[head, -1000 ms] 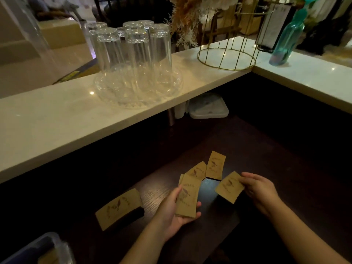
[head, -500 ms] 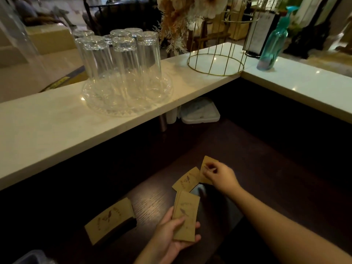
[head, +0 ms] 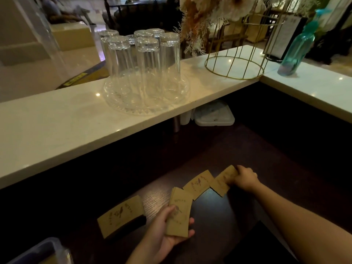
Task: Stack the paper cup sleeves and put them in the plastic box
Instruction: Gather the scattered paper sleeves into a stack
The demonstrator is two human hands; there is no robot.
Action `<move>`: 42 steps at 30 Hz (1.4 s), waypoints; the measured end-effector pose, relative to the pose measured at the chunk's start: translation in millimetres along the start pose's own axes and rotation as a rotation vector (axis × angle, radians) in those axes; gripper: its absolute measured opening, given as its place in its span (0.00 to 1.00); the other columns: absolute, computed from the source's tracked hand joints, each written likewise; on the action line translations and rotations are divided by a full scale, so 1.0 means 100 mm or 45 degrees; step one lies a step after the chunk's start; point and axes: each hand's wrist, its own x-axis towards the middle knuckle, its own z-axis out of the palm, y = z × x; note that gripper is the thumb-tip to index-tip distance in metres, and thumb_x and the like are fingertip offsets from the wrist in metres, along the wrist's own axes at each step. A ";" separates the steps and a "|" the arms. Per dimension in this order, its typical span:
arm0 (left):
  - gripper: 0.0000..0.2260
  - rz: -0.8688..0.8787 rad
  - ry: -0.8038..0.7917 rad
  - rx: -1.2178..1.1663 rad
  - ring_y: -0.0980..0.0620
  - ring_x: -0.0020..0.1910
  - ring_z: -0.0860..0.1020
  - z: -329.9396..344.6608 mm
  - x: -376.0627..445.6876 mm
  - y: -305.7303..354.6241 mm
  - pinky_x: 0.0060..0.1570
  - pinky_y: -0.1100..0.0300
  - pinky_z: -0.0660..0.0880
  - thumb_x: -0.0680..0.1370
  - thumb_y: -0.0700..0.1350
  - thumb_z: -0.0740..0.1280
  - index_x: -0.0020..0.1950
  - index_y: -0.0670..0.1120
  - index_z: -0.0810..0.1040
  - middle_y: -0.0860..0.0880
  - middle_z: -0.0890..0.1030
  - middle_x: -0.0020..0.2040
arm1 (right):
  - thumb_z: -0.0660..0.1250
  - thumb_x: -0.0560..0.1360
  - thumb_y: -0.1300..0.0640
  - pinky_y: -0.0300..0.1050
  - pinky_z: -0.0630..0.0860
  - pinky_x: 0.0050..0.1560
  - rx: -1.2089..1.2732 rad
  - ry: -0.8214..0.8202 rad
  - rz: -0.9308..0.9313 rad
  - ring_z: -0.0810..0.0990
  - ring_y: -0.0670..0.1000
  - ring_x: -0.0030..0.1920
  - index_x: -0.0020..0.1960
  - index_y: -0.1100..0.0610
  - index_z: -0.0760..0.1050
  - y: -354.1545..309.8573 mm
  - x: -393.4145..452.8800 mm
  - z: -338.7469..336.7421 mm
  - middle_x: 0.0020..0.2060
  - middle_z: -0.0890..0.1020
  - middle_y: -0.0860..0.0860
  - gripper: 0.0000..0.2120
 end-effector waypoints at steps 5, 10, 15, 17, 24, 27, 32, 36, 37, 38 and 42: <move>0.18 0.005 0.033 0.034 0.37 0.50 0.83 0.05 0.12 0.02 0.49 0.40 0.80 0.78 0.54 0.62 0.60 0.43 0.80 0.36 0.84 0.54 | 0.64 0.77 0.64 0.44 0.79 0.41 1.270 -0.216 0.165 0.83 0.52 0.42 0.59 0.64 0.78 0.22 -0.39 -0.14 0.42 0.85 0.56 0.12; 0.21 -0.049 -0.003 0.139 0.41 0.53 0.83 0.16 0.22 -0.01 0.50 0.42 0.80 0.75 0.61 0.62 0.57 0.49 0.84 0.41 0.85 0.56 | 0.67 0.74 0.65 0.36 0.79 0.34 1.311 -0.476 -0.025 0.84 0.49 0.40 0.55 0.63 0.80 -0.07 -0.83 -0.02 0.43 0.86 0.56 0.10; 0.12 -0.049 -0.103 0.220 0.39 0.49 0.84 0.15 0.22 -0.09 0.43 0.43 0.82 0.78 0.45 0.65 0.61 0.49 0.78 0.41 0.86 0.51 | 0.71 0.72 0.63 0.42 0.78 0.38 0.965 -0.411 -0.249 0.80 0.48 0.34 0.49 0.64 0.81 -0.51 -1.02 0.33 0.39 0.83 0.57 0.07; 0.16 -0.020 -0.104 0.208 0.36 0.50 0.84 0.07 0.19 -0.09 0.42 0.43 0.82 0.77 0.35 0.65 0.61 0.50 0.77 0.40 0.86 0.51 | 0.72 0.72 0.60 0.49 0.79 0.45 0.850 -0.341 -0.293 0.82 0.49 0.36 0.47 0.61 0.82 -0.59 -1.00 0.43 0.40 0.85 0.56 0.06; 0.14 0.009 -0.066 0.035 0.36 0.50 0.83 -0.11 0.10 -0.07 0.43 0.39 0.81 0.79 0.36 0.60 0.60 0.50 0.77 0.38 0.85 0.52 | 0.68 0.70 0.37 0.55 0.74 0.58 0.203 0.102 -0.050 0.74 0.60 0.58 0.62 0.61 0.72 -0.65 -0.57 0.55 0.60 0.73 0.61 0.32; 0.14 0.053 -0.060 -0.021 0.35 0.51 0.83 -0.14 0.05 -0.08 0.45 0.37 0.80 0.80 0.37 0.58 0.59 0.51 0.77 0.38 0.85 0.52 | 0.68 0.65 0.32 0.55 0.70 0.60 0.022 0.072 -0.032 0.67 0.62 0.63 0.65 0.60 0.67 -0.66 -0.55 0.67 0.64 0.66 0.60 0.41; 0.13 0.109 -0.022 -0.064 0.36 0.52 0.83 -0.19 0.02 -0.09 0.47 0.35 0.79 0.80 0.38 0.59 0.58 0.52 0.77 0.40 0.86 0.49 | 0.73 0.70 0.48 0.55 0.76 0.53 0.381 0.137 0.015 0.77 0.58 0.51 0.57 0.61 0.71 -0.63 -0.53 0.63 0.55 0.75 0.59 0.23; 0.14 0.060 0.056 -0.151 0.35 0.50 0.83 -0.15 -0.04 -0.10 0.50 0.35 0.78 0.77 0.46 0.64 0.61 0.45 0.77 0.36 0.85 0.51 | 0.69 0.74 0.59 0.47 0.79 0.35 1.319 -0.004 0.095 0.82 0.52 0.37 0.52 0.61 0.77 -0.47 -0.63 0.29 0.41 0.83 0.56 0.08; 0.15 0.056 0.082 -0.170 0.35 0.50 0.83 -0.13 -0.06 -0.10 0.51 0.34 0.78 0.77 0.49 0.64 0.60 0.44 0.78 0.35 0.85 0.52 | 0.68 0.75 0.59 0.44 0.79 0.33 1.443 -0.084 0.062 0.82 0.51 0.36 0.51 0.60 0.78 -0.44 -0.69 0.18 0.40 0.84 0.56 0.07; 0.17 0.061 0.097 -0.187 0.35 0.50 0.83 -0.11 -0.07 -0.11 0.52 0.33 0.77 0.77 0.52 0.64 0.59 0.44 0.79 0.36 0.85 0.52 | 0.69 0.74 0.60 0.42 0.79 0.33 1.508 -0.166 0.005 0.82 0.50 0.35 0.51 0.60 0.79 -0.43 -0.77 0.10 0.40 0.84 0.56 0.07; 0.19 0.065 0.068 -0.205 0.37 0.54 0.82 0.00 -0.10 -0.15 0.54 0.35 0.76 0.76 0.59 0.63 0.52 0.48 0.86 0.40 0.86 0.52 | 0.70 0.73 0.63 0.41 0.78 0.34 1.334 -0.418 -0.241 0.83 0.51 0.37 0.50 0.63 0.79 -0.52 -1.12 0.05 0.40 0.85 0.57 0.07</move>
